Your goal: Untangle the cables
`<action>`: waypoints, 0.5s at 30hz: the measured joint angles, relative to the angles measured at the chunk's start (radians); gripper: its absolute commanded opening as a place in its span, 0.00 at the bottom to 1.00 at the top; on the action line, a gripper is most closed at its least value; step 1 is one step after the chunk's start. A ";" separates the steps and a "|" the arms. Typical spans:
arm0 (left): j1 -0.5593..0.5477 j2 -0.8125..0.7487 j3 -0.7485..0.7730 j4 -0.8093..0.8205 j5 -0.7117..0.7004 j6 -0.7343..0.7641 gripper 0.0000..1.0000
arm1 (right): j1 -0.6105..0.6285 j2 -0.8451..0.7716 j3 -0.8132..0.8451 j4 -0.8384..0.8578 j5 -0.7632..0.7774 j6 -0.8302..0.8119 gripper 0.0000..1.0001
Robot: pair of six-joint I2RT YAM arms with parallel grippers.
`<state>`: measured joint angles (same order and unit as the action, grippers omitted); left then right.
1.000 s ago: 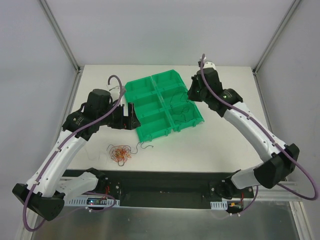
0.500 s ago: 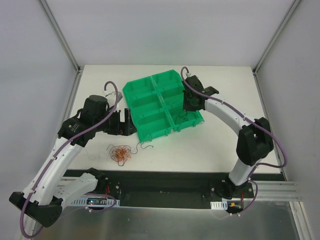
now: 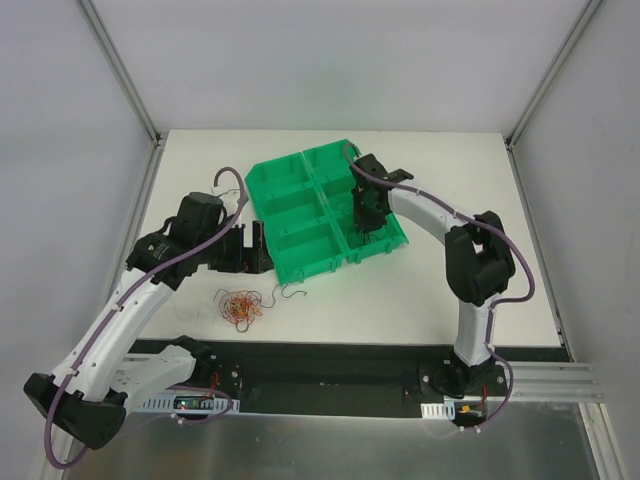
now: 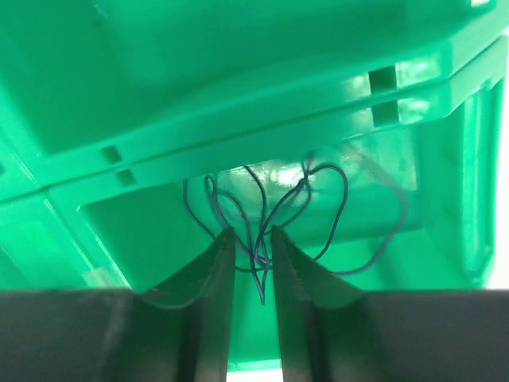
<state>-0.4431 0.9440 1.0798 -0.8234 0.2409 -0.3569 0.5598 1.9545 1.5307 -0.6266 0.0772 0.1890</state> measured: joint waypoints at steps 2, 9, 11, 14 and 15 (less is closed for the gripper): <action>0.002 0.007 -0.015 -0.008 -0.031 -0.020 0.84 | 0.000 -0.001 0.025 -0.020 -0.010 -0.010 0.50; 0.144 0.090 -0.077 -0.063 -0.142 -0.137 0.84 | 0.011 -0.115 0.083 -0.122 -0.004 -0.063 0.66; 0.210 0.082 -0.111 -0.081 -0.148 -0.168 0.84 | 0.029 -0.172 0.083 -0.140 0.000 -0.078 0.66; 0.240 0.079 -0.134 -0.101 -0.153 -0.199 0.85 | 0.099 -0.249 0.073 -0.132 -0.007 -0.100 0.66; 0.240 0.079 -0.138 -0.102 -0.152 -0.206 0.85 | 0.130 -0.280 0.055 -0.105 -0.035 -0.108 0.66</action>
<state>-0.2028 1.0225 0.9413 -0.9253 0.0887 -0.5632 0.6895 1.6741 1.5852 -0.7311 0.0425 0.0811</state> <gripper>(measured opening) 0.842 0.664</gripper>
